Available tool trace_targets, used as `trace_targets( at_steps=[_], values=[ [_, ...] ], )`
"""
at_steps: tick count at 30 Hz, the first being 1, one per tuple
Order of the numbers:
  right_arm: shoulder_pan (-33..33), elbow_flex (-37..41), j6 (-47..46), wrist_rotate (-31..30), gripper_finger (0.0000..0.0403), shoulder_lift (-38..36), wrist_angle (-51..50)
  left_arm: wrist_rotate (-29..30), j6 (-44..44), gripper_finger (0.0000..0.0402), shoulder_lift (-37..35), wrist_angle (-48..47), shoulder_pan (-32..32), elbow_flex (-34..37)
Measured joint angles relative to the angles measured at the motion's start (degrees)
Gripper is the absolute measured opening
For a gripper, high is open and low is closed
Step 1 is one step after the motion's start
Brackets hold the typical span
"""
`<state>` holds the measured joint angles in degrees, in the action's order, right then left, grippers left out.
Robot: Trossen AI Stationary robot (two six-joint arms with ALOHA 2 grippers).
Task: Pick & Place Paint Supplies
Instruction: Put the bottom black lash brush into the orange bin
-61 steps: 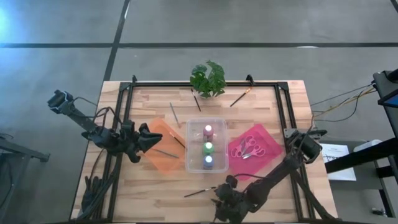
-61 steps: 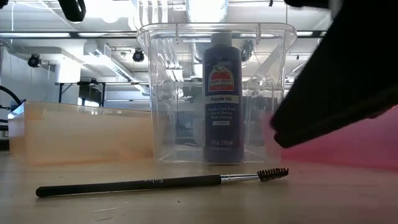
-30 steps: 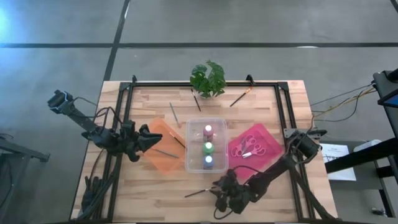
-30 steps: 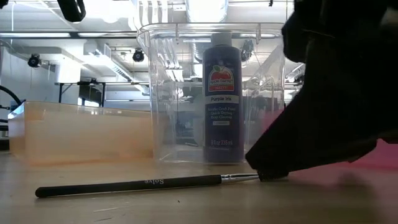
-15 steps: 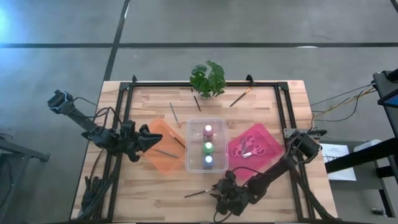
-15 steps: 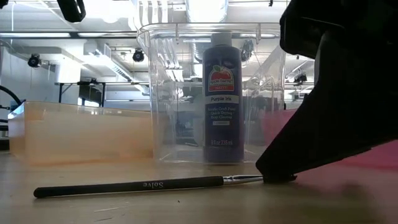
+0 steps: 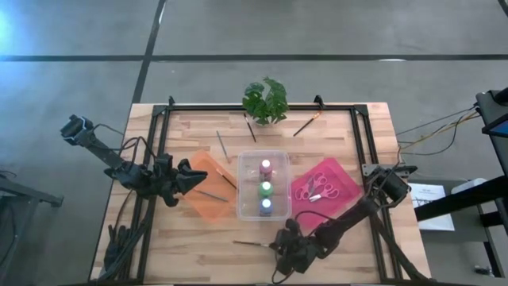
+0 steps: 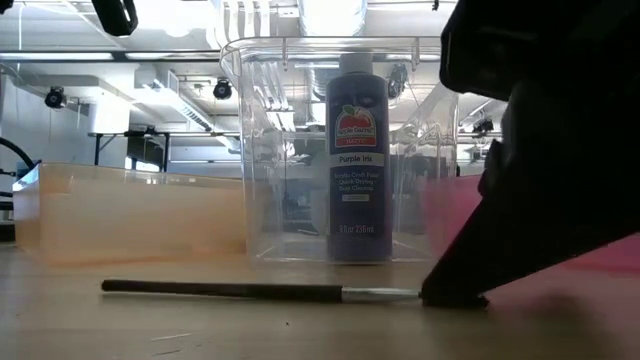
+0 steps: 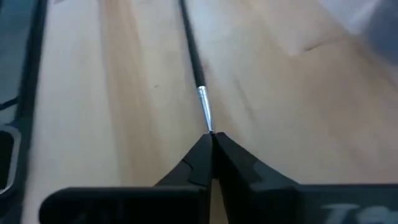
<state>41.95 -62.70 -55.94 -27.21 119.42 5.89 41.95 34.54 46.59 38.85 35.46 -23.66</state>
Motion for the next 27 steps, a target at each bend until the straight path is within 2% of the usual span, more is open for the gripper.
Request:
trace_targets(
  at_steps=[8, 12, 17, 21, 24, 27],
  values=[
    [1.17, 0.09, 3.28, 8.41, 0.0008, -0.08, 7.12, 0.00, 0.00, 0.0098, 0.00, 0.00, -0.02, 0.00],
    [1.50, -1.42, 4.71, 8.87, 0.0008, -1.52, 6.81, 0.00, -0.04, 0.0098, 0.00, -0.01, -0.02, 0.00],
    [1.22, -5.52, 8.17, 6.41, 0.0008, -3.78, 5.86, -0.45, -1.60, 0.0098, 0.00, -0.11, -0.02, 0.00],
    [0.63, -10.45, 12.27, 4.92, 0.0008, -6.16, -0.46, -4.34, -4.57, 0.0098, 0.00, -0.09, -0.02, 0.00],
    [-0.41, -15.04, 14.52, 4.90, 0.0008, -8.54, -9.86, -8.67, -5.01, 0.0098, 0.00, -0.18, -0.02, -0.06],
    [-2.03, -19.36, 16.44, 5.36, 0.0008, -10.70, -22.06, -12.79, -4.82, 0.0098, 0.02, -7.08, -0.02, -3.01]
  ],
)
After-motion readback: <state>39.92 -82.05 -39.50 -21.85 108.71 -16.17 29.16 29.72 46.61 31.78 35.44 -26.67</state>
